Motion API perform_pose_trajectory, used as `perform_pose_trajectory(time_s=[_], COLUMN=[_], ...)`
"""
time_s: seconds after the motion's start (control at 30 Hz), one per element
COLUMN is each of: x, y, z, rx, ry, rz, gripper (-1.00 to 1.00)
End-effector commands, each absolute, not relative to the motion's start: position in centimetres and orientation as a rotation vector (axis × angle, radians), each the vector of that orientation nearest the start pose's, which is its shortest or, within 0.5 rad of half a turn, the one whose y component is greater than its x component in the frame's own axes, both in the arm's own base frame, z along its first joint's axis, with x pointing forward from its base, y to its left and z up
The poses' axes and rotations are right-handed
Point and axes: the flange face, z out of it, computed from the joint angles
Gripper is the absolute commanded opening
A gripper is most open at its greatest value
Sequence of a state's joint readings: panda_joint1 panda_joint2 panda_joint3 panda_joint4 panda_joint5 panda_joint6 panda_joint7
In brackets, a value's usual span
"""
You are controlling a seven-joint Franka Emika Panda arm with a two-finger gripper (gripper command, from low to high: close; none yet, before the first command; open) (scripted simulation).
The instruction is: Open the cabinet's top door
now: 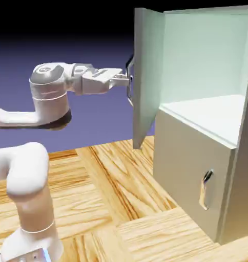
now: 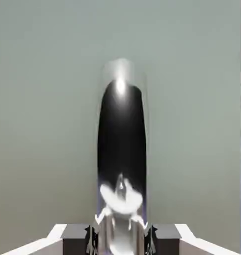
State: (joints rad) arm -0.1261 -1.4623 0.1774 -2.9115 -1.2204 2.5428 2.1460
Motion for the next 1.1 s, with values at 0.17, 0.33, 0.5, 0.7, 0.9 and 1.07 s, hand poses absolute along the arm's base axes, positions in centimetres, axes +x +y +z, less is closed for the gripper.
perform_pose_trajectory(time_s=[0.17, 0.33, 0.5, 0.7, 0.9, 1.07], x=[18.4, 16.7, 15.3, 14.3, 14.4, 15.0], y=[8.0, 12.1, 17.3, 24.2, 30.2, 34.7], z=[59.2, 59.2, 59.2, 59.2, 59.2, 59.2], rx=[-1.569, -1.522, -1.456, -1.358, -1.259, -1.176], ry=[1.575, 1.693, 1.837, 2.026, 2.191, 2.316], rz=[-2.223, -2.273, -2.328, -2.392, -2.440, -2.469], gripper=[-1.00, -1.00, -1.00, -1.00, -1.00, -1.00])
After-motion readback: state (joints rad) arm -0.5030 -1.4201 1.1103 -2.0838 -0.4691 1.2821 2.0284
